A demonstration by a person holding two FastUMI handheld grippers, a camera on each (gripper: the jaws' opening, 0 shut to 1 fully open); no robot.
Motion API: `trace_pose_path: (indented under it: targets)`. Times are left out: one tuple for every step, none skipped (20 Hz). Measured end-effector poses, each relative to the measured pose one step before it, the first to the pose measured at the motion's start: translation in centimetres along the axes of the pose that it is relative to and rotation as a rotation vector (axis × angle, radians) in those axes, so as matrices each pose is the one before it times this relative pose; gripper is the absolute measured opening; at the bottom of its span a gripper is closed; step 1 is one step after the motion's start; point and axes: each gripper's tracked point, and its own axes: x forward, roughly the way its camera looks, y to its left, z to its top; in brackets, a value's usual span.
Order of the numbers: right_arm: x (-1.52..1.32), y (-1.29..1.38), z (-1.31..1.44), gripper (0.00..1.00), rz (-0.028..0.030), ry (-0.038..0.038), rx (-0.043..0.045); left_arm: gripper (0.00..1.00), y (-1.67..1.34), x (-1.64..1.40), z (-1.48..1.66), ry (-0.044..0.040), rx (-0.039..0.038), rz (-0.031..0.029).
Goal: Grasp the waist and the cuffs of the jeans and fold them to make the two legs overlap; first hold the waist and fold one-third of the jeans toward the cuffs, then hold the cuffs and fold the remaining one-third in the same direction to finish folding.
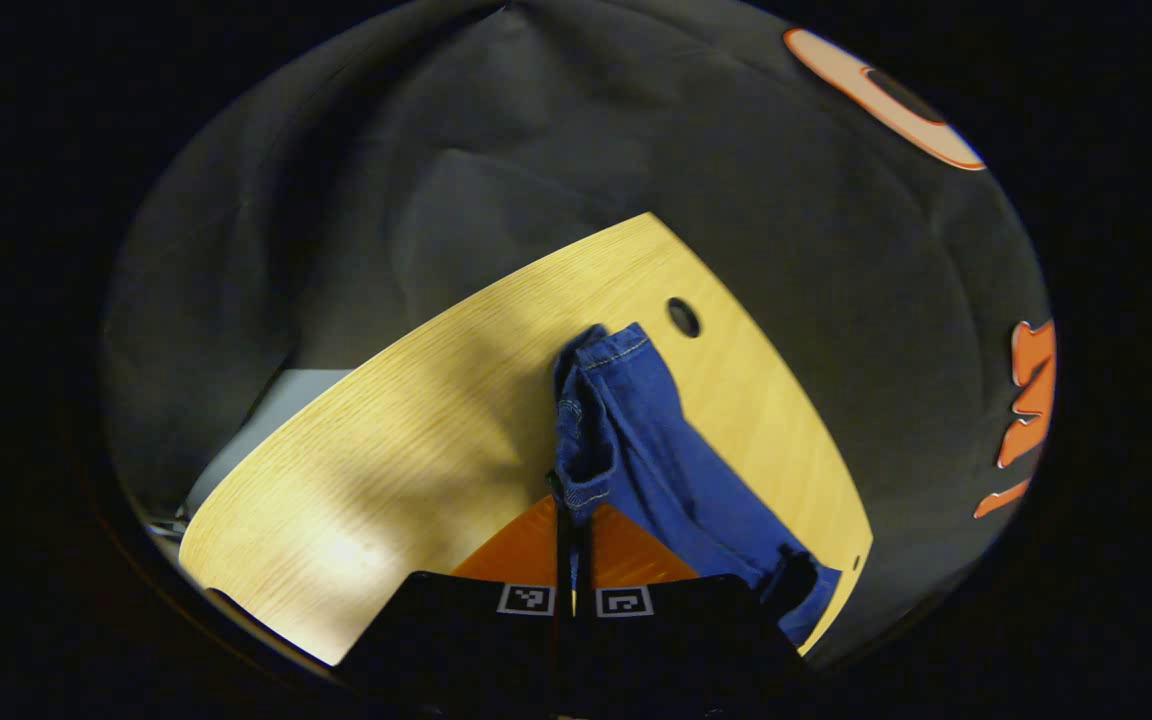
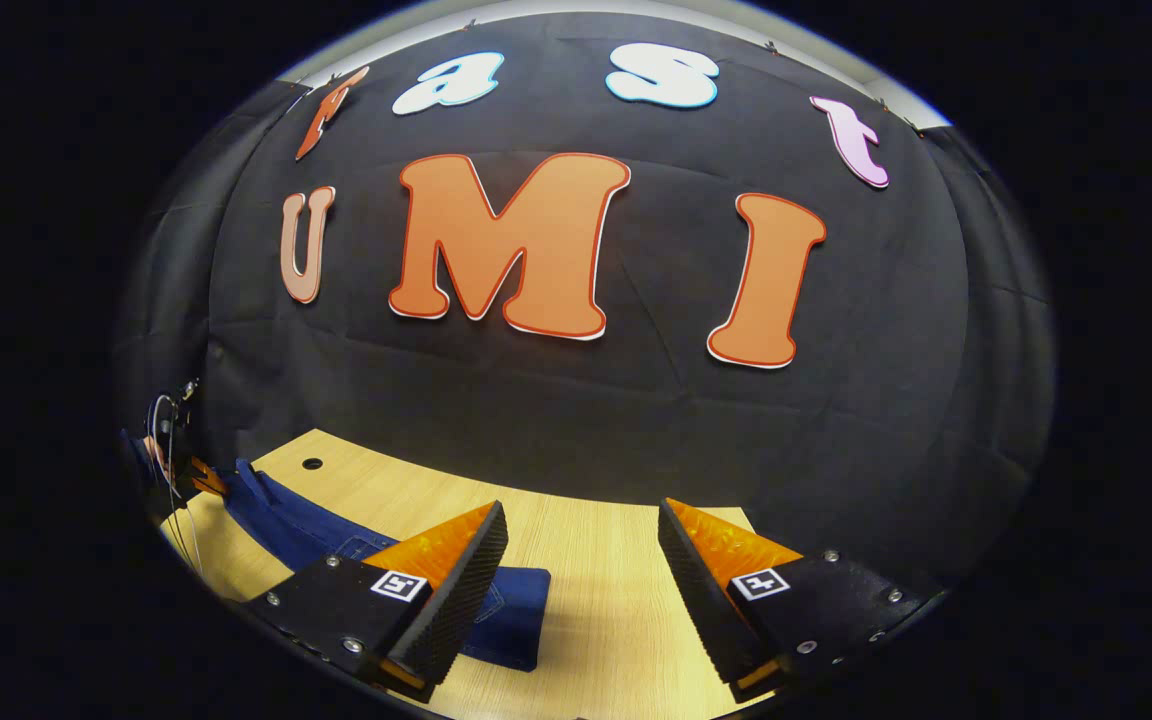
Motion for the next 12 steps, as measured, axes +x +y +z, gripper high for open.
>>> trace_pose_path:
  targets:
    - [-0.004,-0.166,0.358,0.95,-0.00086,-0.00945,0.00062,0.01,-1.199,-1.203,-0.133,-0.00760,0.02403,-0.02121]
    - [-0.077,-0.027,0.255,0.95,-0.00121,-0.00609,-0.00027,0.00,-1.395,-0.929,0.172,-0.01851,0.02764,-0.01745]
    - [-0.026,-0.125,0.223,0.95,-0.00175,-0.00803,0.00004,0.00,-1.729,-1.000,-0.193,-0.00562,0.03638,-0.02792]
    - [-0.065,-0.137,0.021,0.95,0.00271,-0.00487,-0.00066,0.01,-2.311,-0.805,0.036,-0.02058,0.03295,-0.02697]
    - [-0.191,-0.227,0.169,0.95,-0.00622,-0.00881,-0.00277,0.00,-2.667,-1.115,0.003,-0.01208,0.04630,-0.03714]
    - [-0.151,-0.217,0.209,0.95,-0.00130,-0.00570,-0.00284,0.00,-2.010,-0.289,0.001,-0.01924,0.04961,-0.02194]
    - [-0.012,-0.341,0.161,0.95,-0.00707,-0.00844,-0.00288,0.00,-2.517,-0.695,0.000,-0.00868,0.05008,-0.02603]
    - [-0.193,-0.188,0.110,0.95,0.00325,-0.00560,0.00185,0.00,-2.517,-0.493,0.107,-0.01361,0.03794,-0.02925]
    - [-0.145,-0.349,-0.029,0.95,-0.00239,-0.00566,0.00270,0.00,-2.759,-0.575,0.237,-0.01165,0.03683,-0.03779]
    - [-0.120,-0.223,0.054,0.95,0.00345,-0.00543,0.00525,0.01,-3.118,-0.058,0.171,-0.00609,0.03750,-0.03909]
    - [-0.173,-0.249,-0.034,0.95,-0.00073,-0.00109,0.00348,0.00,-2.890,-0.047,0.220,-0.00963,0.02475,-0.03353]
    - [-0.167,-0.386,-0.013,0.95,0.00009,-0.00765,0.00394,0.01,-2.652,0.350,-0.140,0.00522,0.03104,-0.04420]
